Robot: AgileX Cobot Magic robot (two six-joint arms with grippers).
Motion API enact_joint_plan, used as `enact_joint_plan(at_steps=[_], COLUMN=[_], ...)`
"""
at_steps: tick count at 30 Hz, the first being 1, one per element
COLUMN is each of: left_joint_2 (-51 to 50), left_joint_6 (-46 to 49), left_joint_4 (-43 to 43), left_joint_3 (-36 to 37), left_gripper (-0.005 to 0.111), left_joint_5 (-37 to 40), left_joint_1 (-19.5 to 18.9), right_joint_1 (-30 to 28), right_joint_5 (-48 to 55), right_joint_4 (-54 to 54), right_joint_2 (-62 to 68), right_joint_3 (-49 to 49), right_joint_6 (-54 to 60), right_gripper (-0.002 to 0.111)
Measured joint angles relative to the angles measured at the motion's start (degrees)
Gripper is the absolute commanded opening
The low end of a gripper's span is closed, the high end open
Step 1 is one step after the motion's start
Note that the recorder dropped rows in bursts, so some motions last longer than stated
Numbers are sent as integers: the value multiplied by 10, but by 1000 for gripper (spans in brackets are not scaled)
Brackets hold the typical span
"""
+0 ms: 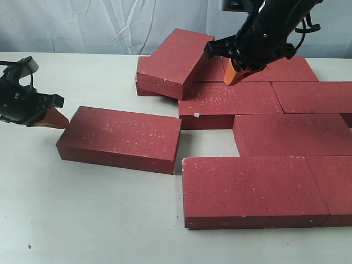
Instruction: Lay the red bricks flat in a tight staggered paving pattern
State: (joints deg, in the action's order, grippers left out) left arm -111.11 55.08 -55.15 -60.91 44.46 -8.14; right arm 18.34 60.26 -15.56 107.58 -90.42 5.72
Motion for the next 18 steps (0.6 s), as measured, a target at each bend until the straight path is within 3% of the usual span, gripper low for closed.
enact_joint_plan(at_steps=[12, 18], left_joint_2=[51, 81], left_joint_6=[-6, -81], left_joint_4=[6, 90], left_joint_3=[-6, -6], left_gripper=[0, 0], left_joint_5=[9, -22], left_joint_1=[0, 0], right_joint_1=[0, 24], right_joint_5=[1, 19], right_joint_4=[-4, -12], right_joint_2=[0, -1], right_joint_3=[0, 24], right_joint_6=[0, 36], right_gripper=[-1, -1])
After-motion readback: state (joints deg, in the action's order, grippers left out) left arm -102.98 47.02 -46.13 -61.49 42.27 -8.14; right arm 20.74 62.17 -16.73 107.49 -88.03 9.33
